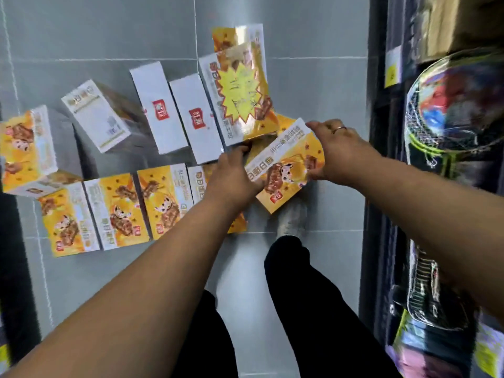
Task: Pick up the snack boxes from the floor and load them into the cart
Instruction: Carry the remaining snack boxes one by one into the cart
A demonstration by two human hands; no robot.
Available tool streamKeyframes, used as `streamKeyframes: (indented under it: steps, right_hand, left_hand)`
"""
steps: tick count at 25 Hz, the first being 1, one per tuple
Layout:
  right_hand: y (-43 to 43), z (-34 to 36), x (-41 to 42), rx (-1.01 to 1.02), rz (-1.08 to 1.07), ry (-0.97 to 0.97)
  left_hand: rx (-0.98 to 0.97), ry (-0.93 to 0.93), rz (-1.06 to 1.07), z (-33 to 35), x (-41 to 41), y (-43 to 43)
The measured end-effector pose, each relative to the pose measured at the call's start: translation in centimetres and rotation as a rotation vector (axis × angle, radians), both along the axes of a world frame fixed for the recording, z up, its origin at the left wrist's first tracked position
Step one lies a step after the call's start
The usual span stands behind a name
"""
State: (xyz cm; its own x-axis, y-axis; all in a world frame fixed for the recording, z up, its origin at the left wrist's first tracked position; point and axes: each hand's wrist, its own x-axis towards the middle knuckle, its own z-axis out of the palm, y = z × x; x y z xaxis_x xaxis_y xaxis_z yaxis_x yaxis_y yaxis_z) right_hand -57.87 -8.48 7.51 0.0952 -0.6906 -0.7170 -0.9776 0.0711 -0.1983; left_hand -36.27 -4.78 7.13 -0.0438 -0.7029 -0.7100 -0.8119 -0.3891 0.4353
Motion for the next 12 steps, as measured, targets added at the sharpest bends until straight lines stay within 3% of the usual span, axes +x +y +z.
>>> streamKeyframes:
  steps: [3,8,12]
  right_hand:
    - [-1.1,-7.1,-1.4,0.019,-0.093,0.008]
    - [-1.8,-17.1,-3.6,0.179,-0.525,-0.134]
    - [-1.9,-21.0,-5.4,0.322,-0.569,-0.323]
  left_hand:
    - [0.099,0.02,0.23,-7.0,-0.7,1.3]
    - [0.281,0.215,0.705,-16.4,-2.0,5.1]
    - [0.409,0.402,0.896,-21.1,-2.7,6.5]
